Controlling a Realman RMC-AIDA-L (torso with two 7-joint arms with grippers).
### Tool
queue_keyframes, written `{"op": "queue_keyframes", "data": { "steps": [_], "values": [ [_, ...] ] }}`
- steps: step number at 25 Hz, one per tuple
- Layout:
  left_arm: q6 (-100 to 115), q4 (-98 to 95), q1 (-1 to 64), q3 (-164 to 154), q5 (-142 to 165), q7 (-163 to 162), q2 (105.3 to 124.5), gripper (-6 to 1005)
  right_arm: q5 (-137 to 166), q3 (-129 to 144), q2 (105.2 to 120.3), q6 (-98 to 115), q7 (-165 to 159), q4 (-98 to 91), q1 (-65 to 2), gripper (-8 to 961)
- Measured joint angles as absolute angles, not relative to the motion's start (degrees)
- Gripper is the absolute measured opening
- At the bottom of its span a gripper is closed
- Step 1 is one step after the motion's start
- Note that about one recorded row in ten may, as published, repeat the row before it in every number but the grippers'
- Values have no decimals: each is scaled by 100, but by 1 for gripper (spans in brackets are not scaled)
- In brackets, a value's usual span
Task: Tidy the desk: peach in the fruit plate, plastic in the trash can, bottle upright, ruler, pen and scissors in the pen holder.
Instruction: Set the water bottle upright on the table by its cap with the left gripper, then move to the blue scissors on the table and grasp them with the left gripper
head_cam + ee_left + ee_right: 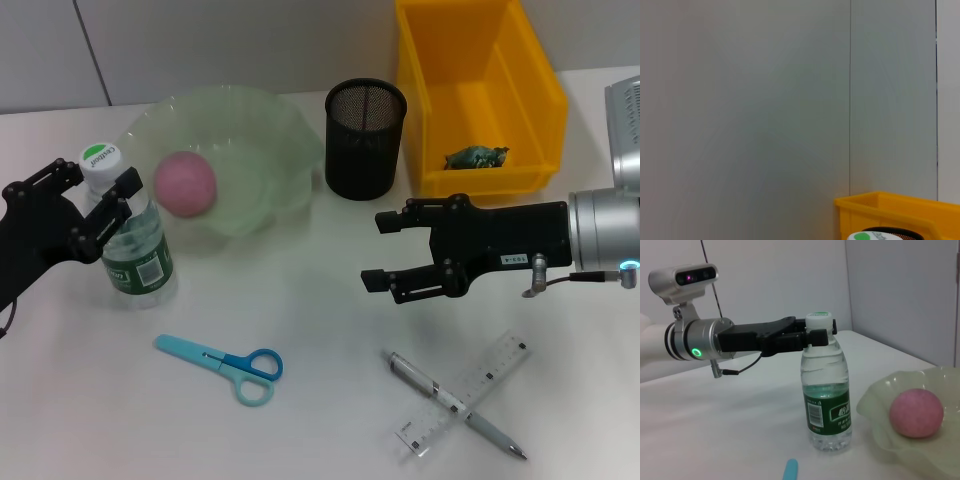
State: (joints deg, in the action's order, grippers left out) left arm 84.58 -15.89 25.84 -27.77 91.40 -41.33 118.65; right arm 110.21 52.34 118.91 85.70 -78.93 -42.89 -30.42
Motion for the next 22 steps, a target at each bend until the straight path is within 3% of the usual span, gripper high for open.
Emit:
{"op": "queue_keyframes", "data": {
  "steps": [5,9,17,22],
  "values": [
    [8460,-1564,2579,-2776,9135,-4115,11865,454,11022,5233,11891,8581,-7912,-4289,-3046,814],
    [8531,-1564,2549,-2776,9135,-4113,11865,605,11025,5229,11891,8594,-7918,-4289,-3043,813],
    [8732,-1640,2473,-2740,9137,-4257,11850,647,11026,5246,11891,8599,-7918,-4289,-3043,813],
    [9707,-2797,2025,-2665,9157,-6052,11745,703,11015,5223,11891,8623,-7974,-4289,-3058,813]
  ]
}}
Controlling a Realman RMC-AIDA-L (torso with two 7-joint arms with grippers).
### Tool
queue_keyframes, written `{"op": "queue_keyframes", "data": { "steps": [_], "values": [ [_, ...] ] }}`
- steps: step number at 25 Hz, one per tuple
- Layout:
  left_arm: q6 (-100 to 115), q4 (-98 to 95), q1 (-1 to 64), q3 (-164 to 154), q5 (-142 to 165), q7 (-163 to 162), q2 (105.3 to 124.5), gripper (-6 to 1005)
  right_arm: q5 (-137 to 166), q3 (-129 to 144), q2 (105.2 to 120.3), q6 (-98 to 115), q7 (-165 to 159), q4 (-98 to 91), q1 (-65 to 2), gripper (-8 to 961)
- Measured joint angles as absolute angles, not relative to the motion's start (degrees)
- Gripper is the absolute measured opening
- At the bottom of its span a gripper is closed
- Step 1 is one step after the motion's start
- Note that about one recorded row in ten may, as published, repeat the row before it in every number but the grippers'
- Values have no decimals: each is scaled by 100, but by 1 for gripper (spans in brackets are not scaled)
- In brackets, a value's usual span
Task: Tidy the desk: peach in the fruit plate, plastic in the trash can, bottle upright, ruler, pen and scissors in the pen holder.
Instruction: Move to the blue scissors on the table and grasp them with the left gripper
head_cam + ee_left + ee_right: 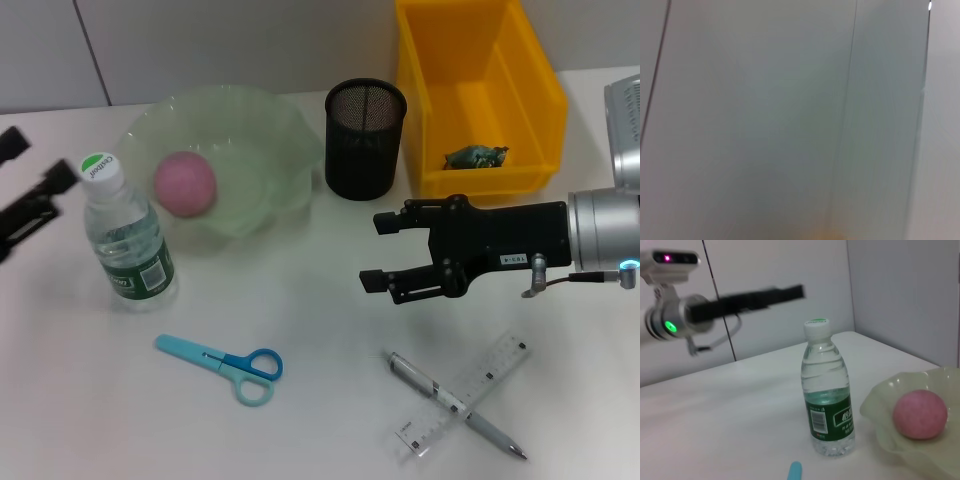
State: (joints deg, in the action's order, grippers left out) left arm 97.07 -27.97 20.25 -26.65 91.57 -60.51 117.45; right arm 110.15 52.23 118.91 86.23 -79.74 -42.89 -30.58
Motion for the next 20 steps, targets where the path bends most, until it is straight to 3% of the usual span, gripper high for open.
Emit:
{"op": "queue_keyframes", "data": {
  "steps": [5,7,11,20],
  "values": [
    [10450,-3674,1677,-2851,9207,-7322,11575,802,11010,5221,11891,8659,-7981,-4289,-3090,813],
    [10925,-4209,1477,-3261,9215,-8001,11444,802,11010,5221,11891,8667,-7977,-4289,-3090,813],
    [11018,-4745,1367,-3883,9408,-8561,11391,803,11007,5220,11871,8687,-7977,-4290,-3087,813],
    [11036,-6375,1783,-4284,11284,-9855,11829,804,11039,5221,11772,8657,-7982,-4289,-3069,813]
  ]
}}
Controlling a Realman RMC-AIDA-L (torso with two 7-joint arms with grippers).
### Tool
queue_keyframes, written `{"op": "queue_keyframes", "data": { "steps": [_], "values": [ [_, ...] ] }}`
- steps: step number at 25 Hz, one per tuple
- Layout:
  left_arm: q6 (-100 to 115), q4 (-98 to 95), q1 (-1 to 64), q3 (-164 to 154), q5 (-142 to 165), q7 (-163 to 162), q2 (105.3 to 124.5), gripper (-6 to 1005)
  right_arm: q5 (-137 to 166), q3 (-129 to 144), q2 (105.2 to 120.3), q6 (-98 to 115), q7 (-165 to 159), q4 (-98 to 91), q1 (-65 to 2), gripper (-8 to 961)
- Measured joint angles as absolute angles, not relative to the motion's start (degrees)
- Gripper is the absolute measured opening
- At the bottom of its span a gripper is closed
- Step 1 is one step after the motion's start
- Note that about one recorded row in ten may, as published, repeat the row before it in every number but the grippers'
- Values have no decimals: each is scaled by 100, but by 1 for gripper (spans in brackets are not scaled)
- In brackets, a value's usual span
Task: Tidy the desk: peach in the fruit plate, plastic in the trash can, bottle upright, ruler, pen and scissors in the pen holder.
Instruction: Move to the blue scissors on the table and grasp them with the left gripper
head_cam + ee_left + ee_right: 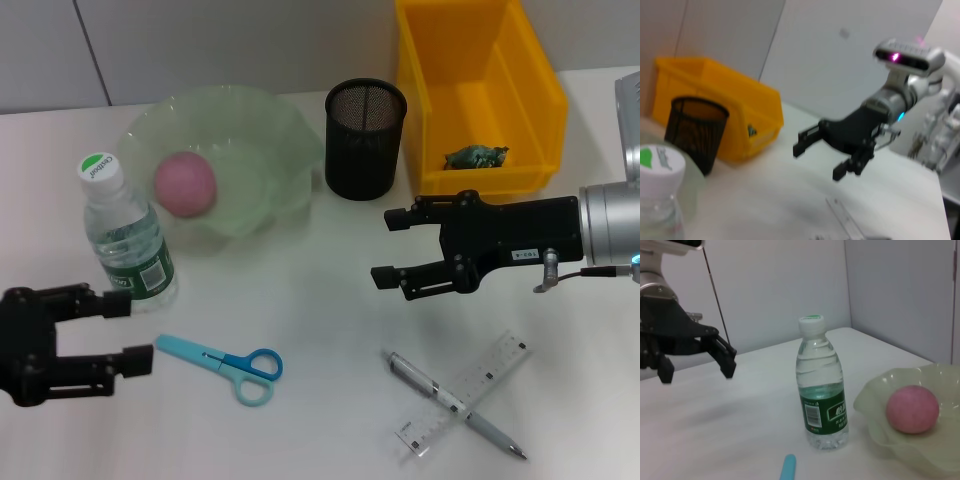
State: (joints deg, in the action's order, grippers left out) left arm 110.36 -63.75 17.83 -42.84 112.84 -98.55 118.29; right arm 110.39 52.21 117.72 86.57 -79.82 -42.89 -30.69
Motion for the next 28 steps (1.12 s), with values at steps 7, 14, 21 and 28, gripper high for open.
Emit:
{"op": "queue_keyframes", "data": {
  "steps": [7,14,21,28],
  "values": [
    [11083,-6526,2164,-4429,11767,-9839,11736,802,11058,5220,11768,8643,-7968,-4288,-3068,813],
    [11312,-6860,2534,-5027,11954,-9383,11538,798,11027,5042,11775,8673,-8004,-4142,-3057,813],
    [11252,-7808,2889,-5498,12761,-9059,11763,793,11025,4874,11758,8543,-8122,-3875,-3160,813],
    [11002,-8077,3374,-6300,13580,-8866,11845,788,11021,4857,11726,8505,-8366,-3881,-3170,813]
  ]
}}
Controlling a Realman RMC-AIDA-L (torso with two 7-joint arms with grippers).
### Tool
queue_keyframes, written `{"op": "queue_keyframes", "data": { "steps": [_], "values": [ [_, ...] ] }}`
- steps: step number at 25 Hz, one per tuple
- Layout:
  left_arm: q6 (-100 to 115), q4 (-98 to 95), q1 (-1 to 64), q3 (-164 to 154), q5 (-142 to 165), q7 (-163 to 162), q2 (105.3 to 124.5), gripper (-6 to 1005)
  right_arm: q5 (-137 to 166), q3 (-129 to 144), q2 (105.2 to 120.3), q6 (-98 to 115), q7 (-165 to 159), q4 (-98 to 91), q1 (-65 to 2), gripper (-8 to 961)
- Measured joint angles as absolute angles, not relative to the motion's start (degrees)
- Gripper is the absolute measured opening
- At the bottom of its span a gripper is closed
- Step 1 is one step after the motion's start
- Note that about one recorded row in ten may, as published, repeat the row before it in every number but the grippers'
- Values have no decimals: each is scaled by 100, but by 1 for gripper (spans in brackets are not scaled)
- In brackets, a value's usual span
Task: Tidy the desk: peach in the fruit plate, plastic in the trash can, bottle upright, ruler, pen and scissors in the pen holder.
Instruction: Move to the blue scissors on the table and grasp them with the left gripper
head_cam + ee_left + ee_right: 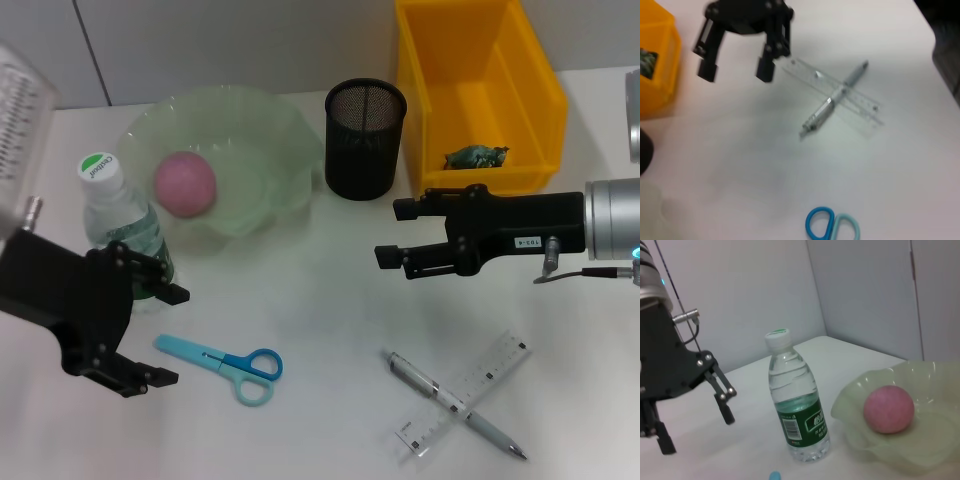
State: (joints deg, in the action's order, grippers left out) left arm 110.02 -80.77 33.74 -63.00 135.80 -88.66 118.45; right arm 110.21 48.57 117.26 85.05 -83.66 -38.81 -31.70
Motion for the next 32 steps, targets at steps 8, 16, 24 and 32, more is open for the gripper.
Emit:
{"op": "queue_keyframes", "data": {
  "steps": [8,16,24,32],
  "values": [
    [10320,-8075,3604,-7720,14303,-8804,11884,783,11035,4860,11689,8533,-8539,-3872,-3178,813],
    [10123,-7815,3876,-8399,14580,-9078,11915,777,11052,4897,11688,8543,-8637,-3864,-3272,813],
    [10116,-7449,4267,-8476,14623,-9267,11913,772,11295,4953,11672,8569,-8676,-3907,-3348,812],
    [9839,-6779,4747,-8648,14646,-9259,11918,766,11401,4979,11609,8510,-8692,-3874,-3478,812]
  ]
}}
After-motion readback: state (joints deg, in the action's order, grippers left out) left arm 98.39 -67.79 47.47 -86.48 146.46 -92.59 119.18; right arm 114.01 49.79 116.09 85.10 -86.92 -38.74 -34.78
